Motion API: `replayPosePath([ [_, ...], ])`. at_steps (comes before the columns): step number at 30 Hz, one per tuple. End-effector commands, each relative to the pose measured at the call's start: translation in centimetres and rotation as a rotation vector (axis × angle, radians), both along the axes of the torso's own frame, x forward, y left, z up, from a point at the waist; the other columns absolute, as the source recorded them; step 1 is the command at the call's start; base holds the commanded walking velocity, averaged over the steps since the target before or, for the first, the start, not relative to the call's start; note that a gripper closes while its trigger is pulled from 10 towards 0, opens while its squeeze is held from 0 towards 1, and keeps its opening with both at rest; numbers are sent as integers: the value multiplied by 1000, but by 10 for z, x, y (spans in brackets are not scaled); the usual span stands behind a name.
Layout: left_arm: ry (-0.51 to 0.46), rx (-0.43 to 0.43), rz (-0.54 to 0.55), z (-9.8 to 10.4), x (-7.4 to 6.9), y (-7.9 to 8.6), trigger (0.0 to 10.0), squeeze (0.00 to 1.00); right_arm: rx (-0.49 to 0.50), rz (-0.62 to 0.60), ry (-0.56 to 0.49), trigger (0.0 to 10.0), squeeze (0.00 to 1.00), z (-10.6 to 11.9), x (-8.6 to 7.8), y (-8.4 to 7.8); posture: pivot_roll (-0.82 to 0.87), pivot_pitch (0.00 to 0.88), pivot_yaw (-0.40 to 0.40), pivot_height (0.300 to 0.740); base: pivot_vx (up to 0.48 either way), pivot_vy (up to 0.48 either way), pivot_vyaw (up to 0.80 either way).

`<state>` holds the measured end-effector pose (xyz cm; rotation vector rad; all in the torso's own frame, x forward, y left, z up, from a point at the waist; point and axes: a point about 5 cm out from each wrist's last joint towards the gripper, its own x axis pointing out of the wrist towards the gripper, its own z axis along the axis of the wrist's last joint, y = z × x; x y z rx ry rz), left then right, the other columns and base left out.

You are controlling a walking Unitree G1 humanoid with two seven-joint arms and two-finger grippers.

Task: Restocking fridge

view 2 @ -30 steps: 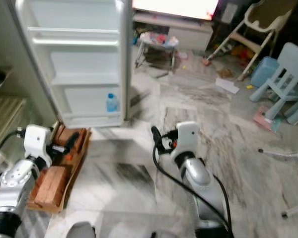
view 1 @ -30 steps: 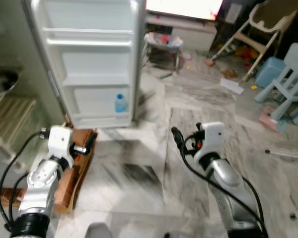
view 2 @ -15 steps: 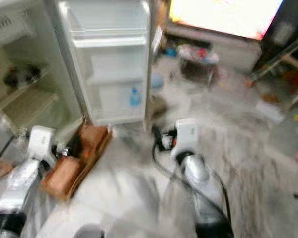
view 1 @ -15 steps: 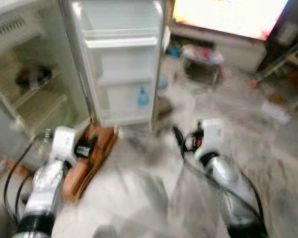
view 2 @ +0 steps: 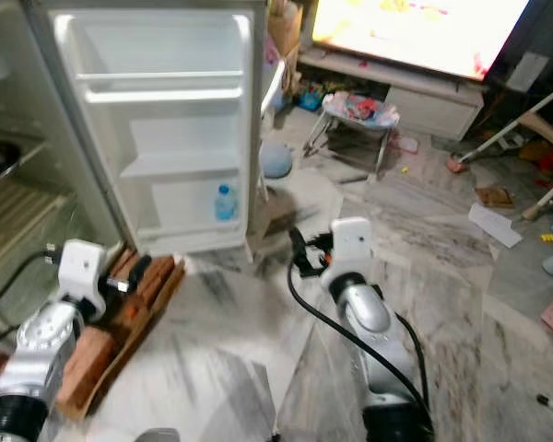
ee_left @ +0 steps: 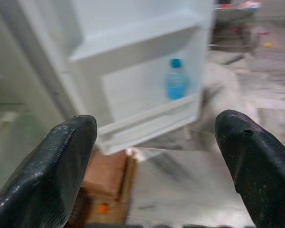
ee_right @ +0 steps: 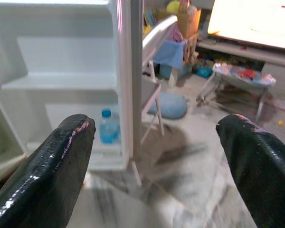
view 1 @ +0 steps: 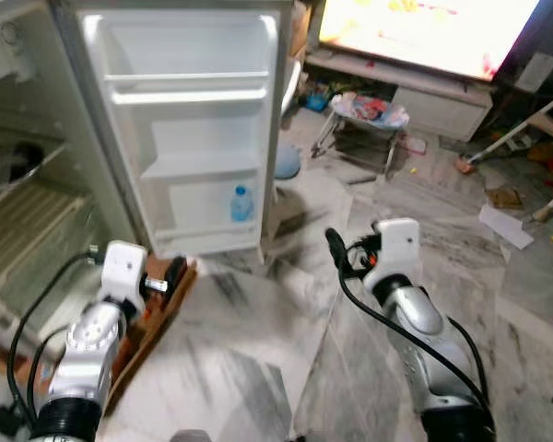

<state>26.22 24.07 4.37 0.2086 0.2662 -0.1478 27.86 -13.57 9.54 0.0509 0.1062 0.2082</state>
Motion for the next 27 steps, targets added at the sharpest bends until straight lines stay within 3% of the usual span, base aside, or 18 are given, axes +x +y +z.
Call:
replayPosePath([
  [1, -11, 28, 46, 5, -3, 13, 10000, 0, 1, 0, -19, 10000, 0, 2, 6, 5, 179, 0, -55, 740, 431, 0, 0],
  [10, -92, -4, 187, 16, -19, 17, 10000, 0, -21, -37, -21, 10000, 0, 2, 21, 3, 230, 0, -71, 740, 315, -96, 0],
  [14, -90, 28, 183, 14, -22, 15, 10000, 0, -15, -43, -31, 10000, 0, 5, 24, 4, 247, 0, -100, 740, 0, 0, 0],
  [17, -114, 26, 182, 20, -19, 4, 10000, 0, -33, -23, -28, 10000, 0, 5, 27, 2, 263, 7, -159, 740, 0, 0, 0],
  [27, -105, 5, 199, 20, -24, -4, 10000, 0, -43, 13, -42, 10000, 0, 9, 37, 7, 272, 36, -190, 740, 0, 0, 0],
])
